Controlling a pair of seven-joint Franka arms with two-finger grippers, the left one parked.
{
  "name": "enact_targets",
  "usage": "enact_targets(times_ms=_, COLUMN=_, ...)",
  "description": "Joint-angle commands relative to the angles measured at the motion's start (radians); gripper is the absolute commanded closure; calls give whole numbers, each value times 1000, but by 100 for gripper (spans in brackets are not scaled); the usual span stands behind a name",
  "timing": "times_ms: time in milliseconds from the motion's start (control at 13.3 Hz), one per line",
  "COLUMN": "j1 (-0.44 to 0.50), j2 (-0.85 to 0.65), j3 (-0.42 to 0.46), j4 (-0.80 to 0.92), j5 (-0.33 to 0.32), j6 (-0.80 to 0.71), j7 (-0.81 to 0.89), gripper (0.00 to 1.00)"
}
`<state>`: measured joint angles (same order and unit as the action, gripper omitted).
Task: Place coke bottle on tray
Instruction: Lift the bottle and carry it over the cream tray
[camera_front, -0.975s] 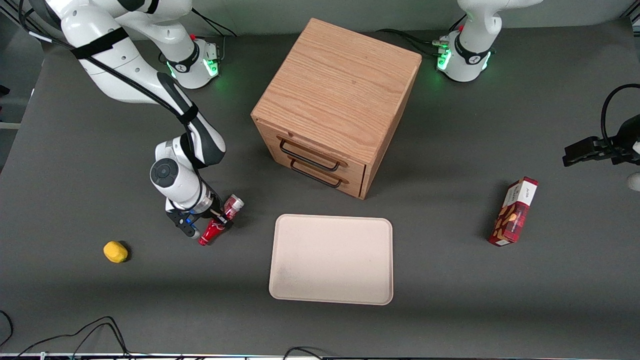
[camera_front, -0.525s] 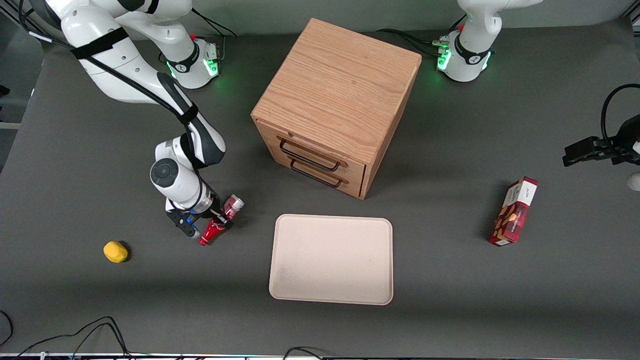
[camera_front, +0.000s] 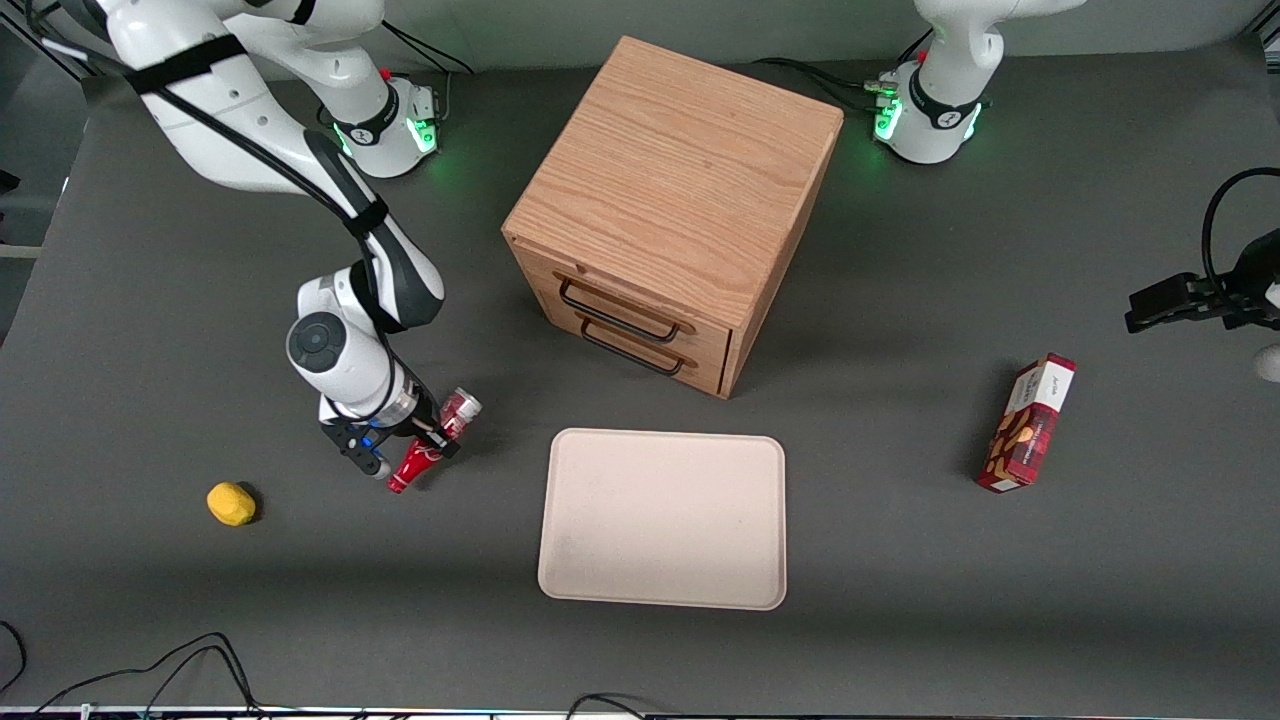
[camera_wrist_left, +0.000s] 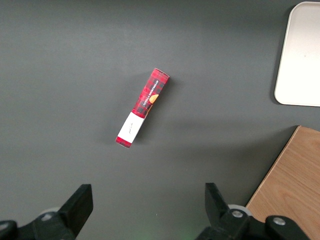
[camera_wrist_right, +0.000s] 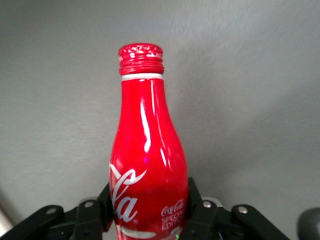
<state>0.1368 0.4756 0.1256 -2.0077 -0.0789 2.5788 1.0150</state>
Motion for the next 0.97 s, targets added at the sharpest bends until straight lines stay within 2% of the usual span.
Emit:
enact_targets(times_ms=0, j1=-6, j2=-153, j3=-1, j4=73, j5=-21, j6=-248, j7=-35, gripper=100)
enact_targets(times_ms=225, j1=-9, j2=-163, j3=-4, j4=359, j5=-1, j6=-652, j7=-108, gripper=100)
enact_targets(times_ms=525, j1=-16, j2=-94, j3=-17, j4=773, j5=96, j6=-1056, j7=-228, gripper=100)
enact_targets(times_ms=750, j1=1, j2=114, j3=-4, j4=1094, j5=103, j6=-1190, j7=-230, gripper=100)
enact_targets(times_ms=900, j1=62, j2=201, j3=-14, j4=1150, j5=102, j6=-1111, j7=-219, gripper=100)
